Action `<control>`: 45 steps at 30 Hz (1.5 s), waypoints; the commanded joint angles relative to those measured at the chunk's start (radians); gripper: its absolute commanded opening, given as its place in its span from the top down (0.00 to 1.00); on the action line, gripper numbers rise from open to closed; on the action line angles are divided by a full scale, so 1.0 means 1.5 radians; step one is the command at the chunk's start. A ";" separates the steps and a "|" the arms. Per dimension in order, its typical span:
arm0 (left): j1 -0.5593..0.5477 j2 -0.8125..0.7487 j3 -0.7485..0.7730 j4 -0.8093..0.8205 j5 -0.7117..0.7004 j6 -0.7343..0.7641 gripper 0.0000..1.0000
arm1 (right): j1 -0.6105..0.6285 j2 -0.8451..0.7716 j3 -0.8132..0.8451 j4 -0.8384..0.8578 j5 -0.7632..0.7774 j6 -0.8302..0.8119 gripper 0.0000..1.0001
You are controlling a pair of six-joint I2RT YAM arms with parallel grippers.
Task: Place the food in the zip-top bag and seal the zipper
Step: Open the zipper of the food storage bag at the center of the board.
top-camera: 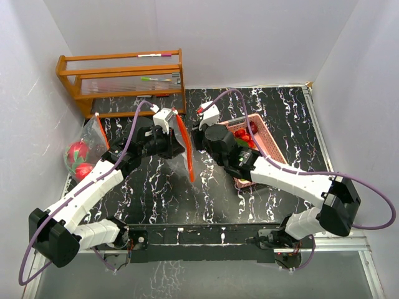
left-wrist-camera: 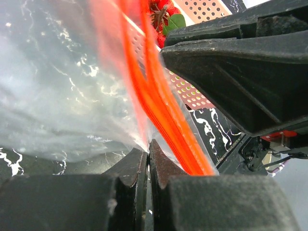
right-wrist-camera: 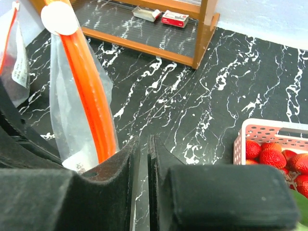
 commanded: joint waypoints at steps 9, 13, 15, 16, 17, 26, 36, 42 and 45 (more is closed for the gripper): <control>-0.002 -0.009 0.022 0.001 -0.004 -0.004 1.00 | 0.021 -0.062 -0.019 0.024 -0.019 -0.026 0.67; -0.002 -0.003 0.022 0.001 -0.012 -0.003 1.00 | 0.046 -0.080 -0.021 0.013 -0.014 -0.037 0.64; -0.002 -0.001 0.023 0.005 -0.008 -0.004 1.00 | 0.050 -0.079 -0.018 0.006 -0.023 -0.032 0.64; -0.002 0.001 0.024 0.005 -0.006 -0.005 1.00 | 0.050 -0.075 -0.017 0.004 -0.026 -0.027 0.64; -0.002 0.001 0.025 0.005 -0.006 -0.006 1.00 | 0.050 -0.072 -0.016 0.004 -0.030 -0.023 0.64; -0.002 -0.007 0.028 0.002 -0.004 -0.005 1.00 | 0.050 -0.008 0.023 0.000 -0.003 0.006 0.63; -0.002 -0.013 0.027 0.009 0.008 -0.007 1.00 | 0.050 0.033 0.035 0.002 0.063 0.024 0.61; -0.003 -0.019 0.025 0.008 0.009 -0.007 1.00 | 0.050 0.018 0.014 0.006 0.079 0.029 0.69; -0.002 -0.024 0.023 0.004 0.008 -0.005 1.00 | 0.046 -0.009 -0.020 0.017 0.102 0.039 0.75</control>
